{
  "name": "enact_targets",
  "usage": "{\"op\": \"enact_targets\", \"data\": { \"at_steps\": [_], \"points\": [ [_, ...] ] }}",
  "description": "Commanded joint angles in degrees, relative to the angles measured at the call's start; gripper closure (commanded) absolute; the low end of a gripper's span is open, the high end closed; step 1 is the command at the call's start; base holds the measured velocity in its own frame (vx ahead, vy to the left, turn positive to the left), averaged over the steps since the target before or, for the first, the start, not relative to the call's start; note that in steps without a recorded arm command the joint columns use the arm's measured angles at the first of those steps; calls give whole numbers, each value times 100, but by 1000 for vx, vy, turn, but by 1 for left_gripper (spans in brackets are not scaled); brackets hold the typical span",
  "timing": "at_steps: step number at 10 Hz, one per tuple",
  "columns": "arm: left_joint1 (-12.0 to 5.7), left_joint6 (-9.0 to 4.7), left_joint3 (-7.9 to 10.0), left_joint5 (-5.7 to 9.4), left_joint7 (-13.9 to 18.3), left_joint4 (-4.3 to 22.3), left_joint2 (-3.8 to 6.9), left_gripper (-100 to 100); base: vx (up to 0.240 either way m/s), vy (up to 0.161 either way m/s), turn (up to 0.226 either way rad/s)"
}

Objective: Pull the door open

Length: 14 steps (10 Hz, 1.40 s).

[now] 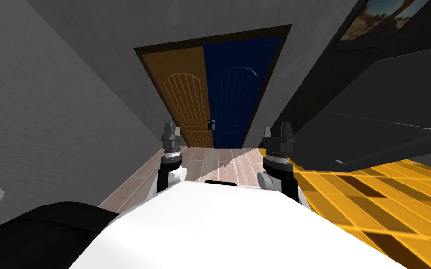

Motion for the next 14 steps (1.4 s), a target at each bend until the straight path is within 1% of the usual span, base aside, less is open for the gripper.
{"op": "enact_targets", "data": {
  "at_steps": [1,2,3,4,5,9,14],
  "points": [
    [-73,39,29,28,42,207,47,-100,155,-51,7],
    [-95,50,37,36,55,266,59,-100,118,23,-64],
    [-146,77,57,55,84,410,89,-100,94,37,-43],
    [-177,94,69,66,102,496,106,-100,79,19,-27],
    [-240,127,94,90,138,674,140,-100,104,24,-29],
    [-399,210,154,149,229,1115,218,-100,104,4,-30],
    [-635,333,242,235,363,1765,324,-100,97,11,-35]
  ]
}}
